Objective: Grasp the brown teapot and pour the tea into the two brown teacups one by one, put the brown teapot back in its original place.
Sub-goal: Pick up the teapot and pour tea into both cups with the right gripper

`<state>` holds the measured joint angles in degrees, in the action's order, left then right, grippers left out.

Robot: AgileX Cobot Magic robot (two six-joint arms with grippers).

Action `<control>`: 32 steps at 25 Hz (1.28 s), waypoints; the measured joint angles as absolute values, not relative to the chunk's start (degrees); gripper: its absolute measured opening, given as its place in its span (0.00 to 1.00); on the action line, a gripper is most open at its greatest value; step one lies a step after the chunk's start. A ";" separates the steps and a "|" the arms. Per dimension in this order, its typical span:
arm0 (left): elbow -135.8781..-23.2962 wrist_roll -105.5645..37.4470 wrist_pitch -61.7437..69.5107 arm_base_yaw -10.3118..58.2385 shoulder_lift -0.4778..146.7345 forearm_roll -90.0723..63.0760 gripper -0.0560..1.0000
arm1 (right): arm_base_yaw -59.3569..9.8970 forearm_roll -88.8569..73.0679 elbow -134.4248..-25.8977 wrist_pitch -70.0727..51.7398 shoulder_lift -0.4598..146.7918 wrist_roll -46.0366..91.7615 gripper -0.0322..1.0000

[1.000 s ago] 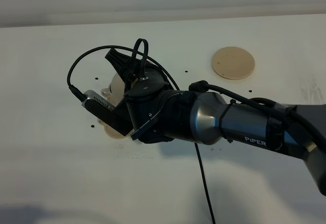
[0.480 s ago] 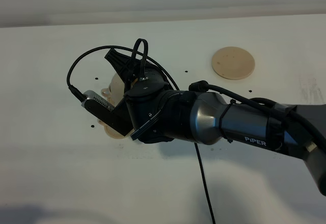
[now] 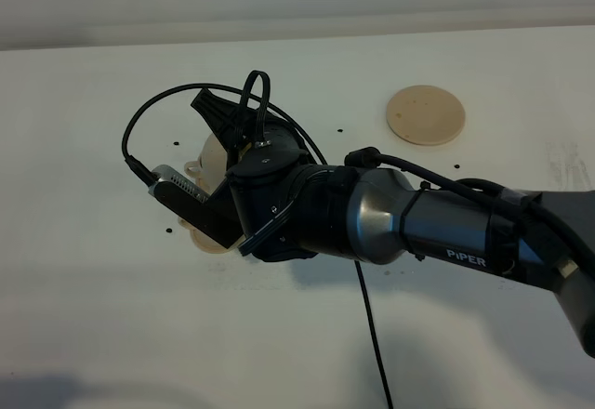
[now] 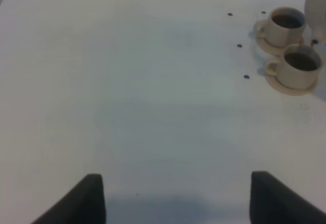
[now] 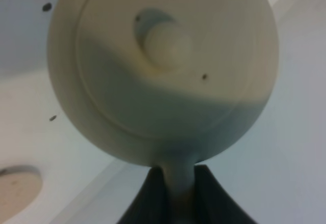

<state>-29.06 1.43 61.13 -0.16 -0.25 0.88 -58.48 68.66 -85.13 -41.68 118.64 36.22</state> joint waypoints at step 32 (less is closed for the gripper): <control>-29.06 1.43 61.13 -0.16 -0.25 0.88 0.59 | -58.48 62.64 -85.13 -40.82 118.64 13.36 0.12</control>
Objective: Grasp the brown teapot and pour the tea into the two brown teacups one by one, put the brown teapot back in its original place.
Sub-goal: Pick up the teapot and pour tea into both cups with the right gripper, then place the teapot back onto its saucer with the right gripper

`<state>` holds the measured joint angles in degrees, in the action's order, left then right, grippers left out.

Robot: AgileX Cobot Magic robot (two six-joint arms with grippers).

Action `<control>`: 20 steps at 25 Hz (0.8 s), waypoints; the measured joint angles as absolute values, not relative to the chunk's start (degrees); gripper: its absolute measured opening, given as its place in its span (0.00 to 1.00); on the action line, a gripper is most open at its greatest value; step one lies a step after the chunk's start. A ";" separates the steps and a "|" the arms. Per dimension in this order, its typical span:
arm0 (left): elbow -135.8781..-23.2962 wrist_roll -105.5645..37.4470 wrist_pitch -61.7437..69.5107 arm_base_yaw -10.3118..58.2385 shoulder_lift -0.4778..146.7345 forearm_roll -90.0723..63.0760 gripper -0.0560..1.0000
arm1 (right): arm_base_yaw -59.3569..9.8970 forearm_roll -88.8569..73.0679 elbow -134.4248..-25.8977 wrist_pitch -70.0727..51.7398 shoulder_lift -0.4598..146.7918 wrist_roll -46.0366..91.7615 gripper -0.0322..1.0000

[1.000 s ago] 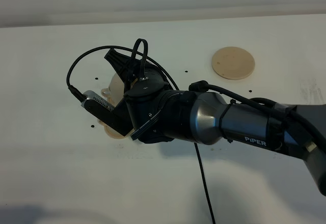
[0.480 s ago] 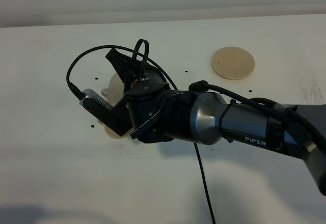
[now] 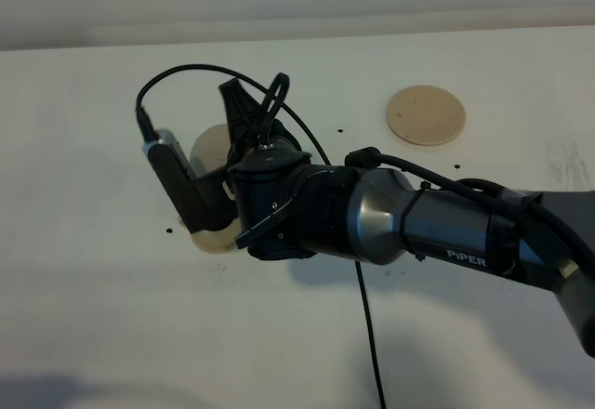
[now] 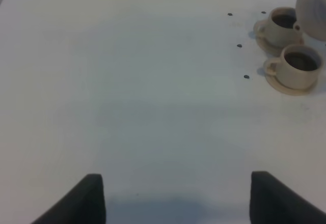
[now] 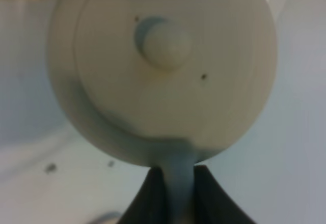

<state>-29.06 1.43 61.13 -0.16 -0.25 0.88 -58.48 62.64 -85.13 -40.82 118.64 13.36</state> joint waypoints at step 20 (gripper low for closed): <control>-29.06 1.43 61.13 -0.16 -0.25 0.88 0.59 | -52.74 31.19 -85.31 -48.57 114.18 -9.66 0.12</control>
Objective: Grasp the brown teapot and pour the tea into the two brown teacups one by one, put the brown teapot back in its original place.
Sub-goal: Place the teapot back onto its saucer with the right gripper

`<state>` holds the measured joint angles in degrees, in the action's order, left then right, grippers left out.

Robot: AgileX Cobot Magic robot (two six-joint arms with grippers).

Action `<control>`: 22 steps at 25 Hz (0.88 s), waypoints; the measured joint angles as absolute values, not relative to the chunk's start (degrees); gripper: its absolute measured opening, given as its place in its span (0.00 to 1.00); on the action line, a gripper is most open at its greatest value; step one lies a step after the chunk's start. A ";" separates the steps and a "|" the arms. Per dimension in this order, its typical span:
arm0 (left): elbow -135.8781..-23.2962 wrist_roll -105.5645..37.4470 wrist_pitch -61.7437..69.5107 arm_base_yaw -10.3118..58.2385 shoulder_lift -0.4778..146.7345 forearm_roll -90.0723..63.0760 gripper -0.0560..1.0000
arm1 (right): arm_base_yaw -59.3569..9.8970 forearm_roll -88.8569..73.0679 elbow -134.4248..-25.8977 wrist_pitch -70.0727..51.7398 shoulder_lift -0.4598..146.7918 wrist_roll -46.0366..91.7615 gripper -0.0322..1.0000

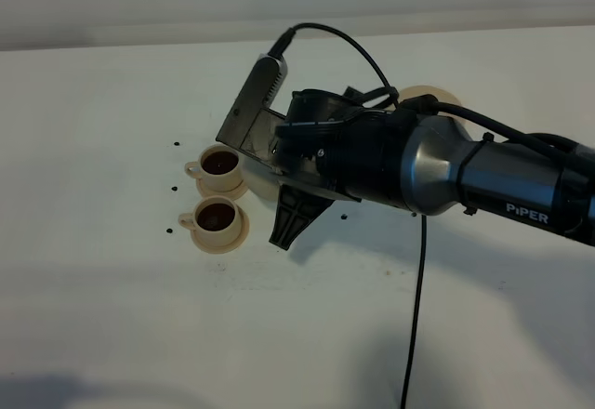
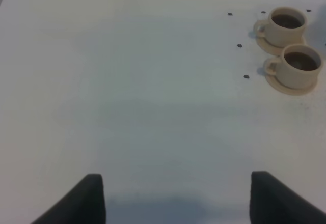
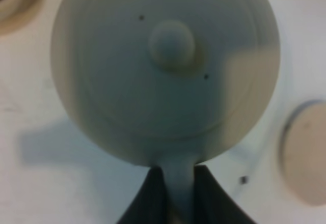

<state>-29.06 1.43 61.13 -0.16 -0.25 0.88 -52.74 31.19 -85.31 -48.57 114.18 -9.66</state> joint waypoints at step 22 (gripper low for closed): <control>-29.06 1.43 61.13 -0.16 -0.25 0.88 0.59 | -51.85 19.98 -76.88 -39.62 115.50 -9.90 0.12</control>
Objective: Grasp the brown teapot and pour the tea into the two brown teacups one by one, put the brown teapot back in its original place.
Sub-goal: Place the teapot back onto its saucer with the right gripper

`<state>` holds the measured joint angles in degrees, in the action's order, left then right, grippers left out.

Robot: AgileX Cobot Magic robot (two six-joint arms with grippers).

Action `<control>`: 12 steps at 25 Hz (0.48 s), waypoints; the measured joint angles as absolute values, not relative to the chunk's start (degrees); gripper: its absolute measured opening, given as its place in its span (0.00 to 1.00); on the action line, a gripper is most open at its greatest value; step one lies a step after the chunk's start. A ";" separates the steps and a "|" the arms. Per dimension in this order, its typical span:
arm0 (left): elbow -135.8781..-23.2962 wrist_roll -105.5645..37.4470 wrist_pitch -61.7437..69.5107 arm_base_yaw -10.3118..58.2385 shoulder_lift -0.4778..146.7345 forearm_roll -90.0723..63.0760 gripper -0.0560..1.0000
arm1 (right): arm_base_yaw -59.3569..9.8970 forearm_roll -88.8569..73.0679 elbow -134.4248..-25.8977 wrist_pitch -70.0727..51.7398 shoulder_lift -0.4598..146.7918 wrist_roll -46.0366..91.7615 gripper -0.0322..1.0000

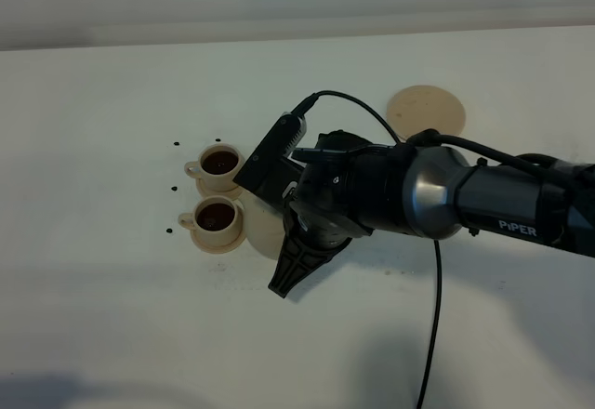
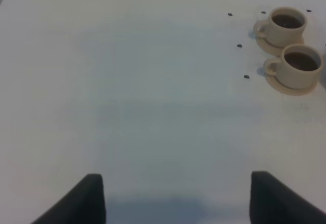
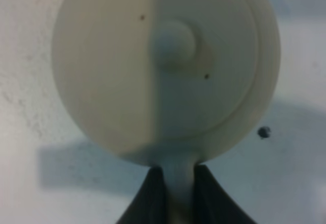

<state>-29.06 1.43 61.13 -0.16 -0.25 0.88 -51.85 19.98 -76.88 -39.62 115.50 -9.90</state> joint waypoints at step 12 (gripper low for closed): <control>-29.06 1.43 61.13 -0.16 -0.25 0.88 0.59 | -46.13 19.55 -84.90 -44.25 112.07 -5.33 0.12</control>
